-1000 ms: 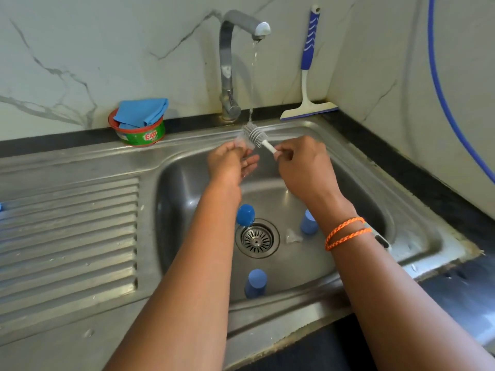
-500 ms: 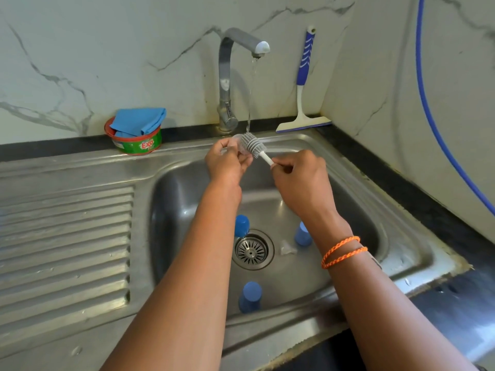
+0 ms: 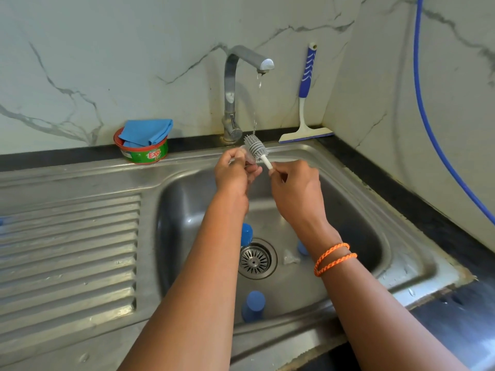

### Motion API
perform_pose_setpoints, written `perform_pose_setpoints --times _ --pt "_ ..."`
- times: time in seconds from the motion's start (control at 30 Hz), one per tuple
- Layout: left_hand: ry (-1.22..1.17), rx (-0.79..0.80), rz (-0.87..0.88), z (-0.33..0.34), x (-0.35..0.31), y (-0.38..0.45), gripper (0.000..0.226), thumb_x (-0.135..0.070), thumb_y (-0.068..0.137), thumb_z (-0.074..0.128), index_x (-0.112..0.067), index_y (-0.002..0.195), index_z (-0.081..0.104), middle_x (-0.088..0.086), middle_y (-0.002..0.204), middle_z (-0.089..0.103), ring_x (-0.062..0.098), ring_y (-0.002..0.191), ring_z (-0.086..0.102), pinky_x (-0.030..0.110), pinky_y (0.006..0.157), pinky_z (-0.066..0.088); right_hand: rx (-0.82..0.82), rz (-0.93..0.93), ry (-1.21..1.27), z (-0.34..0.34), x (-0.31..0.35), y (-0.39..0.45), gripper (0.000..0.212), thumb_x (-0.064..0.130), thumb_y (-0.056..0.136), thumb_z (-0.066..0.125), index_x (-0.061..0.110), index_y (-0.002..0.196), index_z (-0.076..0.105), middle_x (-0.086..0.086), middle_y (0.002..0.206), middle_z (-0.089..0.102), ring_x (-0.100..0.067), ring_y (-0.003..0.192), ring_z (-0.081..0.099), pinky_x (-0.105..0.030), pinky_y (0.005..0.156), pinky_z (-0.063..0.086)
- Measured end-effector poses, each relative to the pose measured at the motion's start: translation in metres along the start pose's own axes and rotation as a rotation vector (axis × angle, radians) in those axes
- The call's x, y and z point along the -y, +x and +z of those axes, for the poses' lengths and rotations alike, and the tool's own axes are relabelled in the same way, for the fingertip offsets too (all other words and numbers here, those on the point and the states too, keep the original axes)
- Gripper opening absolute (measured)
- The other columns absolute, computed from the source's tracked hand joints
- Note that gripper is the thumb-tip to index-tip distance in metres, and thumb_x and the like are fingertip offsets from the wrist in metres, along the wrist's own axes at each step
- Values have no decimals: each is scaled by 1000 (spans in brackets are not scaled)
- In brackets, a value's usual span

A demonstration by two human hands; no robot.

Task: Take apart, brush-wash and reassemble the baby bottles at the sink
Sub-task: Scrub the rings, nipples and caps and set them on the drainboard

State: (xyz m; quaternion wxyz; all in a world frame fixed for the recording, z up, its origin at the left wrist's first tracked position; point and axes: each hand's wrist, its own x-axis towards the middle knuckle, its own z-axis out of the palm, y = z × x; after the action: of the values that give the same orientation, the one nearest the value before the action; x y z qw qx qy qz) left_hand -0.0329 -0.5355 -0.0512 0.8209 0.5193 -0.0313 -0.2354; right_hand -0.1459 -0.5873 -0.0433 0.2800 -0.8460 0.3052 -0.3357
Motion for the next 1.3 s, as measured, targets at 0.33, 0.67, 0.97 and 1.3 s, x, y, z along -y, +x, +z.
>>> perform_pose_setpoints --times 0.33,0.67,0.97,1.3 --pt "-13 45 -107 -6 -5 2 18 -15 110 49 -11 111 67 8 93 65 15 70 59 42 85 64 50 12 -34 -10 1 -10 40 20 98 57 16 59 50 -7 59 48 -33 55 43 -41 50 41" --pt "90 118 -67 -2 -1 -1 21 -9 109 47 -7 99 66 9 90 68 20 71 66 42 84 62 -16 66 -61 -3 5 -3 38 18 95 54 19 59 43 -7 63 46 -31 60 40 -36 53 34" --pt "-167 76 -136 -6 -8 3 21 -12 111 44 -12 116 65 12 110 70 23 103 70 37 94 60 59 6 -31 -15 1 -11 37 20 99 59 10 64 54 -7 59 46 -24 57 36 -36 51 36" --pt "-130 233 -224 1 -8 -12 21 -12 112 41 -13 104 60 19 120 74 22 96 75 32 84 63 -35 32 -37 -11 4 -3 36 18 97 52 18 62 49 -1 60 45 -26 57 39 -34 54 32"
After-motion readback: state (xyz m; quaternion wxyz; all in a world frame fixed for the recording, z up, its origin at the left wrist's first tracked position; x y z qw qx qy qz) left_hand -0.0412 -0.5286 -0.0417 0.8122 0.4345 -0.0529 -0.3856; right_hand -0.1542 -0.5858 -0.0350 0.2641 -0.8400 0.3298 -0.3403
